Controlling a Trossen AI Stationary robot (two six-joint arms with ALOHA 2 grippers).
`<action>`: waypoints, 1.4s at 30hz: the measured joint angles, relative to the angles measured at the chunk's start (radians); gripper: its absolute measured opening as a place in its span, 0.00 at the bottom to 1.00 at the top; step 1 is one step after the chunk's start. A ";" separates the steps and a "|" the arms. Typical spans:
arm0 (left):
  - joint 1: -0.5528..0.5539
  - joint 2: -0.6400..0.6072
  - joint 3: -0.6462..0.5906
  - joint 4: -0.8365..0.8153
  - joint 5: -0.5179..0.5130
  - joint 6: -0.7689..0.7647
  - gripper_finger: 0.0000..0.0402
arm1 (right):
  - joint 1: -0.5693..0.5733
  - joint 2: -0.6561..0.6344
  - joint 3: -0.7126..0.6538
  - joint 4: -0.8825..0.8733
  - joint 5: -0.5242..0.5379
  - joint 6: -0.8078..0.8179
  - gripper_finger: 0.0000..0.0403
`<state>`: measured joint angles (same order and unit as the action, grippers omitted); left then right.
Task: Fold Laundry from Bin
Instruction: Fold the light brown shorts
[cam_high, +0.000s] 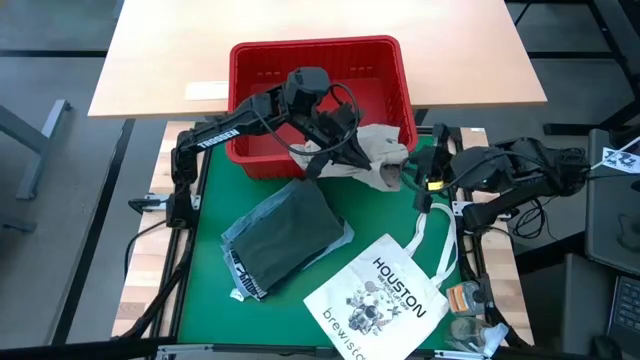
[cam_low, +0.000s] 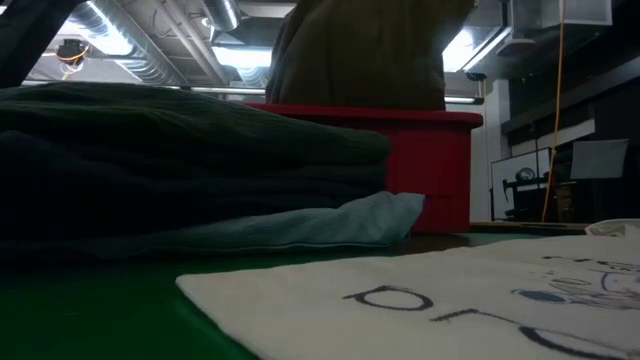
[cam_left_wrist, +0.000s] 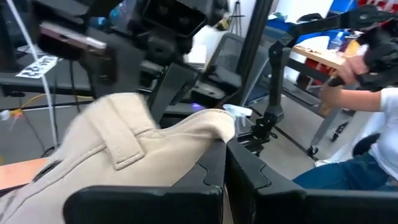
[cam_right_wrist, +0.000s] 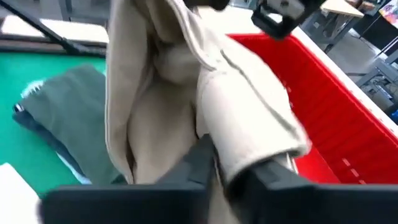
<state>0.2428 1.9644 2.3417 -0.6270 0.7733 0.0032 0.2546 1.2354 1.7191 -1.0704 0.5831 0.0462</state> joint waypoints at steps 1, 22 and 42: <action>0.000 0.000 0.000 0.000 -0.012 0.000 0.00 | 0.000 0.000 0.000 0.015 0.000 -0.001 0.07; 0.113 -0.038 0.003 0.001 -0.188 0.002 0.31 | 0.000 -0.004 0.349 0.096 0.008 0.001 0.01; 0.157 -0.039 0.003 -0.031 -0.210 0.053 0.30 | 0.000 -0.004 0.463 0.359 0.436 -0.349 0.01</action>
<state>0.3994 1.9259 2.3446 -0.6576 0.5629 0.0563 0.2549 1.2315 2.1822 -0.7109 1.0191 -0.3028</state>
